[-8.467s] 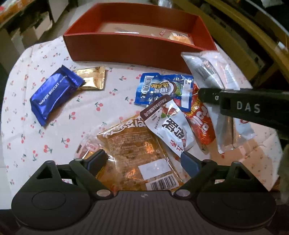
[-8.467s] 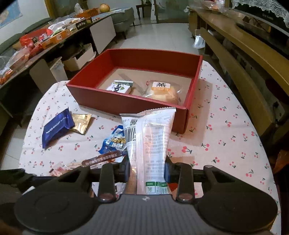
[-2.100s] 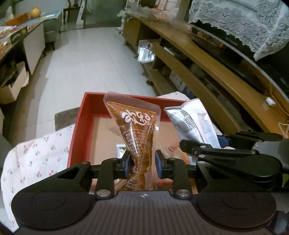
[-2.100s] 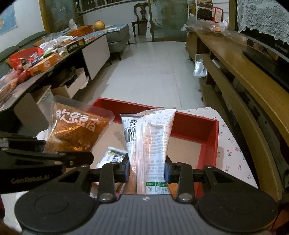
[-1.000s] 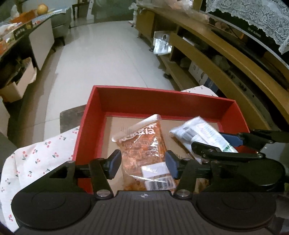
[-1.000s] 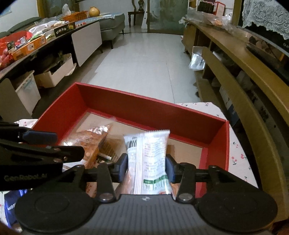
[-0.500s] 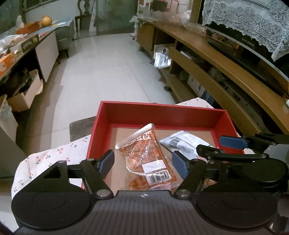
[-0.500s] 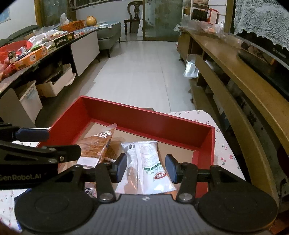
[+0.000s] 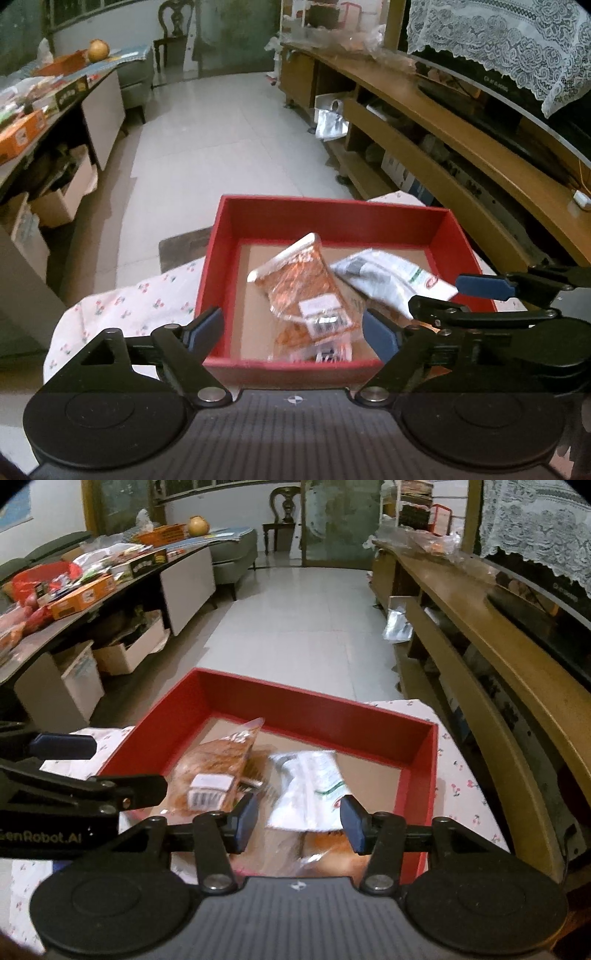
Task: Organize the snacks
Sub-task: 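Move both tools back over the remaining snacks on the table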
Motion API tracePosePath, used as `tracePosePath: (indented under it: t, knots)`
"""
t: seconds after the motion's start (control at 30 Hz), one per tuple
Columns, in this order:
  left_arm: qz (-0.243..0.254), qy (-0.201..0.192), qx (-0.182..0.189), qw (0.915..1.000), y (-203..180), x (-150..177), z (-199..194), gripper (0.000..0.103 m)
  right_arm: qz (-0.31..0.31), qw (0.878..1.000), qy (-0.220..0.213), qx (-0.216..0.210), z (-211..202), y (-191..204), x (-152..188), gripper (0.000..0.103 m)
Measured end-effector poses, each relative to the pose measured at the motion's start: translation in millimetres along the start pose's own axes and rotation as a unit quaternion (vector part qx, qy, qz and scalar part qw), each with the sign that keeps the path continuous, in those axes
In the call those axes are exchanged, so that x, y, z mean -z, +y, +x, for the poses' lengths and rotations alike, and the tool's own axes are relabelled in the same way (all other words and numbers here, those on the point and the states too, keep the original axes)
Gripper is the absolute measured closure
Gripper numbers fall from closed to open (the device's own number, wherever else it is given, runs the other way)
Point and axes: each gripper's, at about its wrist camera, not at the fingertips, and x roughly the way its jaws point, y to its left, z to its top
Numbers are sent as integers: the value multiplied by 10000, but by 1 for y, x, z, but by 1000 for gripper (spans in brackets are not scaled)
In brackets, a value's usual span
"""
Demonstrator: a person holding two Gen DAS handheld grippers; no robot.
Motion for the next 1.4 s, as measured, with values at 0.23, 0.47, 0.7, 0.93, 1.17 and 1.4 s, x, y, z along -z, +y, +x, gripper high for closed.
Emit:
tracePosePath:
  t: [0.23,0.47,0.7,0.93,1.17,1.4]
  knots:
    - [-55,257,-58,9996,20,22,-4,15,-260,9994,74,-223,-13,23,16,35]
    - [-68,616,-58,9981,38,45,-1,14,-390,9978,239,-490,-24,45,34,35]
    - [-42,1029,96,9946,60,66,15,14,-476,9956,438,-685,-28,60,49,35]
    - [248,1247,291,9915,70,74,31,13,-473,9929,642,-878,-23,68,55,35]
    - [554,1565,266,9858,67,84,51,11,-506,9911,762,-969,-24,72,61,35]
    - [757,1618,108,9839,51,95,44,21,-656,9884,848,-1080,-30,81,73,35]
